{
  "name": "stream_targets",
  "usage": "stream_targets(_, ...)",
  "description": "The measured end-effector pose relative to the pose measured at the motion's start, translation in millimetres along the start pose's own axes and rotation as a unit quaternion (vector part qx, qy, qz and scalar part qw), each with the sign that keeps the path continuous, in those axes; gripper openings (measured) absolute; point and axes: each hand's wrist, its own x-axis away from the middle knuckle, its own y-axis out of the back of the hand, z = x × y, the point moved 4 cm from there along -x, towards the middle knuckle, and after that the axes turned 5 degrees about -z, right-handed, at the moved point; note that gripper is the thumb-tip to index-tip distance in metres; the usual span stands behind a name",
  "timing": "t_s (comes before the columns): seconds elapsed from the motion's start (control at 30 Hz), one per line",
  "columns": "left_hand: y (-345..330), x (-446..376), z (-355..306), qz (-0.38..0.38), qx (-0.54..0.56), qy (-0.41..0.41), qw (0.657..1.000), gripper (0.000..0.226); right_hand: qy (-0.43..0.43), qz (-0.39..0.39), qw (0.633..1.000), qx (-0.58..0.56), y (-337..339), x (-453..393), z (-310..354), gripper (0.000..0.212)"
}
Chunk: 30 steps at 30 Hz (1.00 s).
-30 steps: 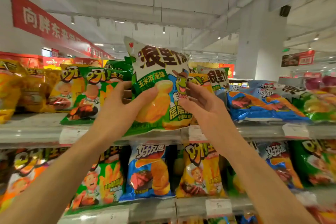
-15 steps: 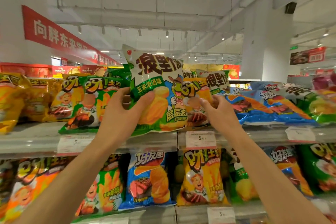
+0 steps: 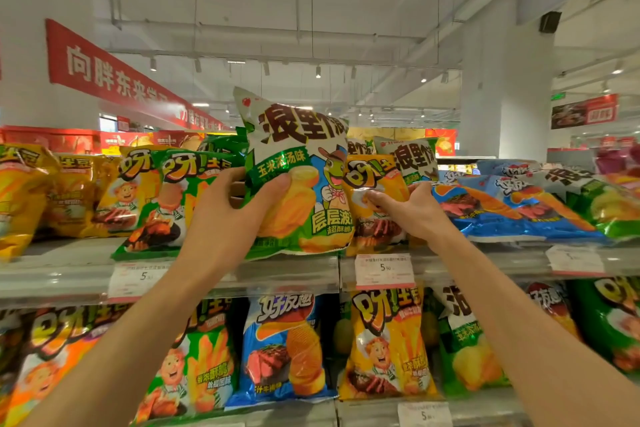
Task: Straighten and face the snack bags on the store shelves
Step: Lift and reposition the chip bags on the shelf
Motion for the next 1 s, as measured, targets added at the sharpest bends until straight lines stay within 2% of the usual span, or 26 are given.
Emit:
stream_targets(0.17, -8.7, 0.1, -4.9, -0.009, -0.021, -0.004, 1.0, 0.043, 0.005, 0.001, 0.998, -0.063, 8.1, -10.6, -3.0, 0.094)
stream_targets(0.27, -13.4, -1.7, -7.3, -0.015, -0.017, 0.001, 1.0, 0.045, 0.037, 0.001, 0.995, -0.096, 10.8, -15.5, 0.9, 0.09)
stream_targets(0.43, -11.1, -3.0, -15.0, -0.027, -0.037, -0.007, 0.999, 0.057, 0.135, -0.058, 0.986, -0.074, 23.0, -18.8, 18.6, 0.077)
stream_targets(0.57, -8.5, -4.3, -19.1, -0.028, -0.027, 0.005, 0.999, 0.063, 0.162, -0.107, 0.98, -0.041, 36.3, -19.8, 28.3, 0.073)
stream_targets(0.6, -10.3, -4.2, -20.4, -0.028, -0.031, 0.003, 0.999, 0.059, 0.166, -0.115, 0.979, -0.035, 40.9, -19.9, 28.4, 0.072)
stream_targets(0.7, -21.2, -0.2, -26.9, -0.027, -0.055, -0.007, 0.998, 0.021, 0.187, -0.143, 0.972, -0.014, 60.0, -18.0, 25.0, 0.073)
stream_targets(0.73, -26.5, 0.7, -29.2, -0.026, -0.059, -0.012, 0.998, 0.017, 0.187, -0.147, 0.971, -0.016, 68.4, -18.4, 21.0, 0.071)
stream_targets(0.77, -31.8, 0.8, -30.7, -0.024, -0.064, -0.016, 0.998, 0.019, 0.182, -0.147, 0.972, -0.022, 77.9, -19.0, 15.7, 0.07)
stream_targets(0.93, -67.0, -5.0, -35.5, -0.016, -0.116, -0.029, 0.993, 0.056, 0.144, -0.142, 0.977, -0.066, 129.4, -26.3, -21.4, 0.068)
stream_targets(1.0, -86.9, -7.2, -40.5, -0.015, -0.161, -0.052, 0.985, 0.057, 0.128, -0.145, 0.979, -0.065, 143.5, -27.1, -37.1, 0.066)
